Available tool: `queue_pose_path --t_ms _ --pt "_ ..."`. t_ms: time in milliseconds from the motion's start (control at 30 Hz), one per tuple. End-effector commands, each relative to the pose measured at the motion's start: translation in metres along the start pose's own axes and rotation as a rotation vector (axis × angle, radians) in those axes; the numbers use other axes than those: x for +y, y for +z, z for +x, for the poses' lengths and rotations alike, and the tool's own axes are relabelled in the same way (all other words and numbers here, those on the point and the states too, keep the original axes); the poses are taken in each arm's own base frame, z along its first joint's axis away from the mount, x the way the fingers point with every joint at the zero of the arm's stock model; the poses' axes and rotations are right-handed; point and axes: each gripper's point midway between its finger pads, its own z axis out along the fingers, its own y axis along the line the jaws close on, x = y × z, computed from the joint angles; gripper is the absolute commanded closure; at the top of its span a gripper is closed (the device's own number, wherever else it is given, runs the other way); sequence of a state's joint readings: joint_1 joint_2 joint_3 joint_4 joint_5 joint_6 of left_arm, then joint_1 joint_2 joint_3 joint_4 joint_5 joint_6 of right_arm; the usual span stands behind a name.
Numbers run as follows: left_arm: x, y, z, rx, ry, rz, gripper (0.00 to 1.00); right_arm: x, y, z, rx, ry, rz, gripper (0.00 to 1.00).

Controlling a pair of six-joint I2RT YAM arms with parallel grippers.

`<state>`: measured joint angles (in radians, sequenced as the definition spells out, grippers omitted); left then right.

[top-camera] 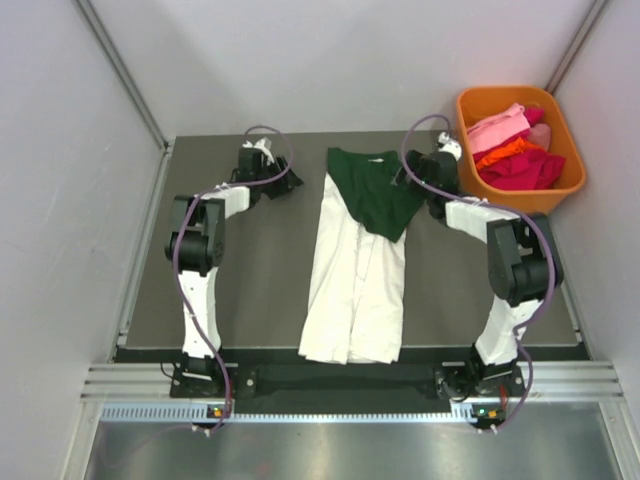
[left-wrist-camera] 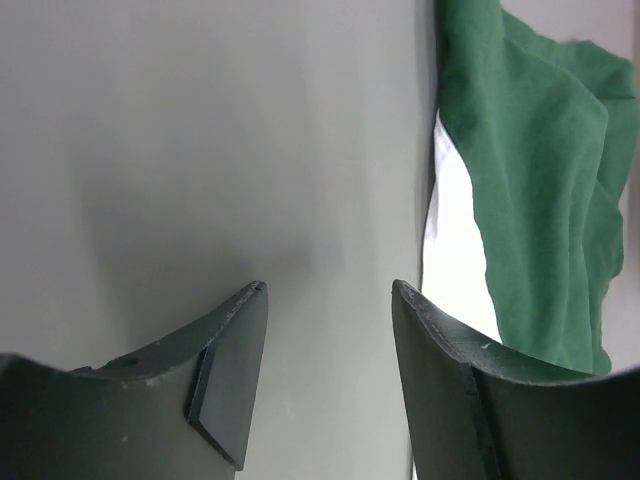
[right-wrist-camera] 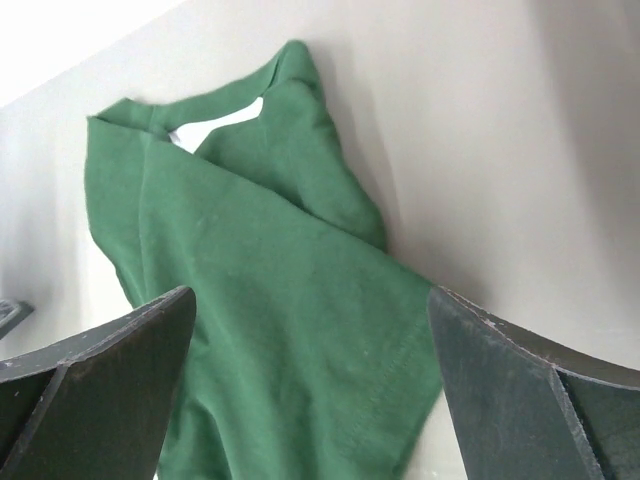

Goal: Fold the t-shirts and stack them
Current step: Fold the tshirt

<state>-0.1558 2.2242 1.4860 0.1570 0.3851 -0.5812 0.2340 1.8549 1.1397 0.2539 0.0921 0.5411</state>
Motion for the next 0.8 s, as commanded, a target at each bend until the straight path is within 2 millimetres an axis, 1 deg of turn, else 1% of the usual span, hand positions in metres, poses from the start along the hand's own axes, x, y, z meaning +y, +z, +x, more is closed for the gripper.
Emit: queue_pose_path --t_ms 0,33,67,100,133,167,200,233,267,333,433,600,633,667,700,733,767 --pt "0.013 0.009 0.026 0.133 0.025 -0.008 0.42 0.008 -0.020 -0.028 -0.032 -0.010 -0.040 0.00" --pt "0.011 0.010 0.026 0.143 0.025 0.004 0.42 0.004 -0.021 -0.029 -0.027 -0.004 -0.039 0.00" --pt "0.009 0.018 0.021 0.139 0.036 0.021 0.43 0.003 -0.023 -0.029 -0.022 -0.002 -0.041 0.00" --pt "0.008 0.018 0.027 0.180 0.029 0.031 0.43 0.002 -0.025 -0.029 -0.009 0.000 -0.046 0.00" --pt "0.011 0.018 0.035 0.233 0.011 0.017 0.43 -0.001 -0.027 -0.029 -0.002 0.003 -0.042 0.00" --pt "0.010 0.023 0.033 0.253 0.029 0.029 0.44 -0.004 -0.028 -0.028 0.005 0.006 -0.039 0.00" --pt "0.011 0.023 0.037 0.281 0.026 0.034 0.44 -0.006 -0.031 -0.028 0.010 0.007 -0.035 0.00" --pt "0.008 0.023 0.045 0.323 0.022 0.066 0.44 -0.010 -0.032 -0.030 0.006 0.011 -0.025 0.00" --pt "0.005 0.022 0.048 0.333 0.013 0.088 0.44 -0.008 -0.036 -0.025 0.024 0.014 -0.047 0.00" --pt "-0.001 0.023 0.053 0.348 -0.007 0.132 0.43 -0.014 -0.038 -0.027 0.022 0.026 -0.040 0.00" --pt "-0.006 0.025 0.058 0.370 -0.012 0.162 0.43 -0.020 -0.041 -0.025 0.033 0.036 -0.041 0.00" --pt "-0.014 0.031 0.069 0.416 0.008 0.156 0.44 -0.024 -0.043 -0.026 0.040 0.057 -0.047 0.00" --pt "-0.016 0.034 0.068 0.424 0.032 0.156 0.46 -0.024 -0.043 -0.026 0.041 0.057 -0.049 0.00" --pt "-0.012 0.031 0.076 0.460 0.025 0.122 0.47 -0.024 -0.044 -0.027 0.041 0.058 -0.052 0.00" --pt "-0.010 0.031 0.079 0.475 0.032 0.111 0.48 -0.024 -0.044 -0.027 0.044 0.059 -0.051 0.00" --pt "-0.009 0.032 0.079 0.477 0.040 0.110 0.51 -0.024 -0.045 -0.027 0.045 0.058 -0.052 0.01" --pt "-0.010 0.031 0.082 0.488 0.035 0.125 0.52 -0.025 -0.046 -0.027 0.043 0.057 -0.050 0.01"
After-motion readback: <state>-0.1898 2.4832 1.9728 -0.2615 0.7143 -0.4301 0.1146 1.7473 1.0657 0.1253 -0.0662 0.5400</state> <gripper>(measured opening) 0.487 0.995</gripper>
